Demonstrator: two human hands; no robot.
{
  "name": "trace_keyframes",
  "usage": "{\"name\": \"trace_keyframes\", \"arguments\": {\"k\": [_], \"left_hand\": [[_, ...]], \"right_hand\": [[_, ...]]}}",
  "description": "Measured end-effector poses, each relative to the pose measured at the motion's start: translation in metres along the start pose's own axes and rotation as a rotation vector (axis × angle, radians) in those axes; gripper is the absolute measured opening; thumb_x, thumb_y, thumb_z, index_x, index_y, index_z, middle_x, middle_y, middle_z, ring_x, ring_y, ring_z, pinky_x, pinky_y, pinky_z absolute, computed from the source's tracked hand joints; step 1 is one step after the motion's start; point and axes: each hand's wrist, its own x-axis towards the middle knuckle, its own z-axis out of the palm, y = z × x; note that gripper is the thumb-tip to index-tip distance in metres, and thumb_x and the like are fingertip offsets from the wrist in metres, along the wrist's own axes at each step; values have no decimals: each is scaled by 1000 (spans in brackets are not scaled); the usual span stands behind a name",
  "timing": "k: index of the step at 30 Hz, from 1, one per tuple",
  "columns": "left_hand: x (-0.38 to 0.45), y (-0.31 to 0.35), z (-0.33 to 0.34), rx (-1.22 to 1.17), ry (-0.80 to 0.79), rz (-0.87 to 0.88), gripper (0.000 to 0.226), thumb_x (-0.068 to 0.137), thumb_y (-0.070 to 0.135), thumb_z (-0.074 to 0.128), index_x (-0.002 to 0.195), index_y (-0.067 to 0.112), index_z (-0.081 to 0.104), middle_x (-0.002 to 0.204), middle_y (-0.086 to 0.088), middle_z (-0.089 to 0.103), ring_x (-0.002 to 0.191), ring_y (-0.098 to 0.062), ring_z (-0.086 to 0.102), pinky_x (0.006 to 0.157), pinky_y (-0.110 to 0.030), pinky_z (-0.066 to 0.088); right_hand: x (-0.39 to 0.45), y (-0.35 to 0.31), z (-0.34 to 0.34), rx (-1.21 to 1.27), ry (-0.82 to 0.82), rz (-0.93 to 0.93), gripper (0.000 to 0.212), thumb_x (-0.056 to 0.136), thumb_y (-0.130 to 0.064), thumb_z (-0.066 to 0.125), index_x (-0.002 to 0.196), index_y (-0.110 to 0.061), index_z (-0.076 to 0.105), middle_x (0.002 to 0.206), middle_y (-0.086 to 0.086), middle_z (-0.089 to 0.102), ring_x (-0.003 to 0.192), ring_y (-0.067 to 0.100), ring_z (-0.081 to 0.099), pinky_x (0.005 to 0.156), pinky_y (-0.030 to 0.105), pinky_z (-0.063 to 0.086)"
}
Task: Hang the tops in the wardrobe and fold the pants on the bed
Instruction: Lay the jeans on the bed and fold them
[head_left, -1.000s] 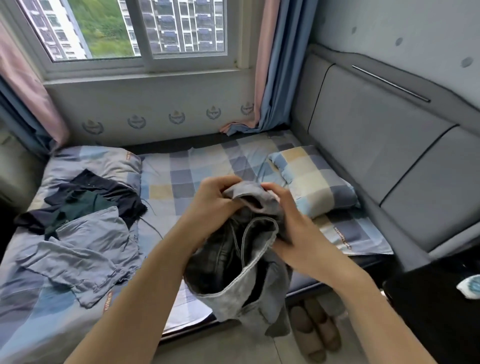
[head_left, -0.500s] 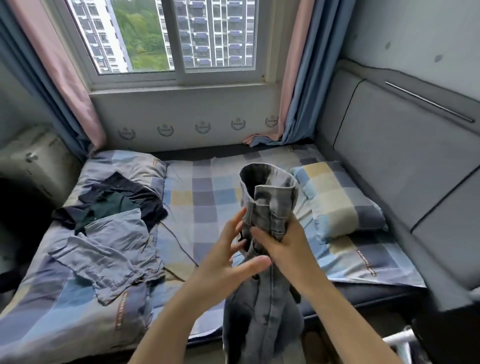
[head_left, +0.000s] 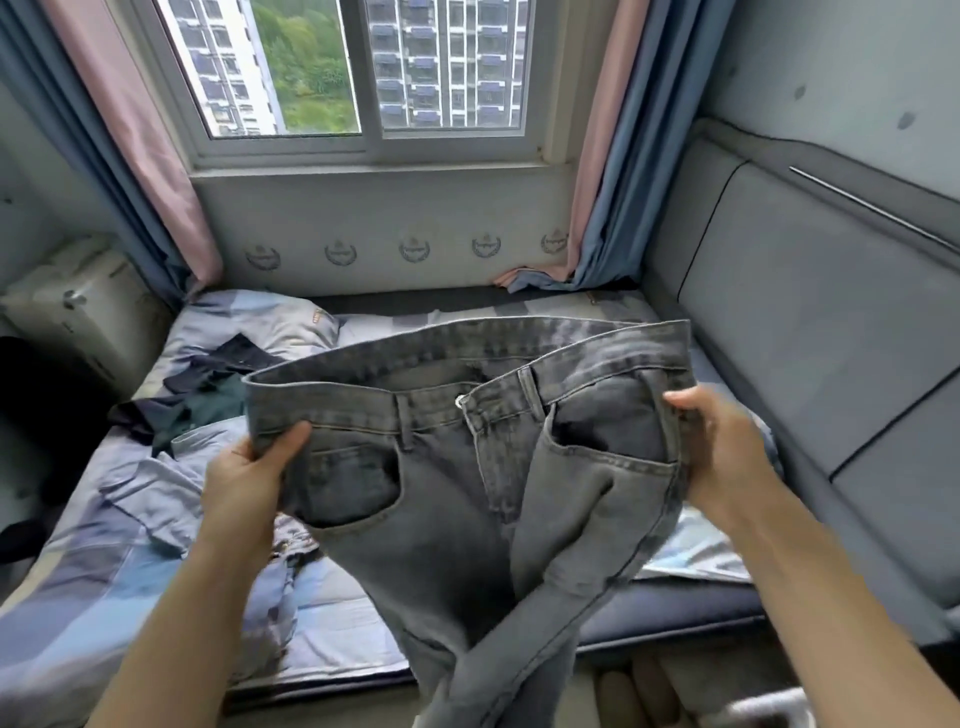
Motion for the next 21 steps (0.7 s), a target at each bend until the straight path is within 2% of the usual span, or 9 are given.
{"name": "trace_keyframes", "arguments": {"k": [2, 3, 5, 7, 10, 13, 17, 19, 21], "left_hand": [[20, 8, -10, 42, 51, 63, 5, 87, 12, 69, 92, 12, 70, 93, -1, 74, 76, -13, 69, 74, -27, 60], [30, 13, -12, 69, 60, 99, 4, 87, 13, 70, 90, 13, 71, 88, 3, 75, 75, -12, 68, 74, -26, 60], [43, 24, -11, 124, 69, 161, 2, 85, 16, 72, 85, 17, 71, 77, 11, 75, 75, -12, 66, 70, -25, 58], [56, 34, -3, 165, 70, 206, 4, 84, 20, 74, 82, 20, 71, 72, 15, 73, 74, -12, 64, 69, -25, 54], [74, 41, 7, 220, 77, 244, 8, 82, 24, 76, 78, 19, 70, 66, 16, 71, 72, -13, 61, 71, -28, 52], [98, 43, 17, 245, 76, 248, 9, 82, 23, 77, 77, 19, 71, 66, 16, 71, 74, -15, 61, 74, -31, 52], [153, 46, 46, 251, 12, 222, 10, 85, 19, 73, 77, 19, 68, 63, 17, 70, 61, -2, 62, 59, -16, 54], [211, 50, 76, 244, -45, 207, 11, 85, 22, 73, 77, 18, 68, 62, 15, 70, 58, 0, 62, 56, -17, 53], [280, 54, 115, 220, -63, 168, 10, 87, 23, 72, 79, 17, 68, 68, 11, 71, 62, -4, 63, 60, -20, 54]], "right_hand": [[16, -9, -11, -90, 37, -18, 27, 91, -12, 47, 91, -4, 73, 87, 12, 74, 75, 23, 71, 73, 33, 57], [24, -13, -15, -125, 52, -32, 25, 93, -12, 49, 101, -1, 69, 92, 15, 73, 76, 24, 71, 70, 33, 58], [36, -19, -20, -170, 64, -43, 25, 94, -14, 52, 108, 3, 65, 93, 16, 73, 75, 24, 71, 64, 31, 59], [50, -21, -23, -229, 74, -45, 24, 94, -15, 54, 106, 3, 65, 89, 14, 74, 74, 23, 71, 65, 30, 60], [73, -18, -24, -339, 99, -53, 24, 95, -20, 55, 106, -2, 67, 96, 15, 73, 83, 25, 70, 74, 33, 60], [96, -16, -22, -381, 125, -40, 21, 95, -21, 55, 99, -5, 68, 87, 10, 75, 74, 19, 71, 64, 27, 59], [155, -18, -10, -418, 133, -45, 19, 97, -21, 53, 92, -9, 68, 74, 1, 74, 63, 12, 70, 55, 21, 55], [218, -25, 7, -467, 161, -97, 19, 97, -22, 54, 90, -11, 68, 73, -3, 73, 65, 10, 68, 59, 21, 56], [293, -31, 30, -493, 235, -173, 21, 96, -27, 56, 86, -13, 67, 80, -2, 72, 75, 15, 66, 71, 29, 54]]}}
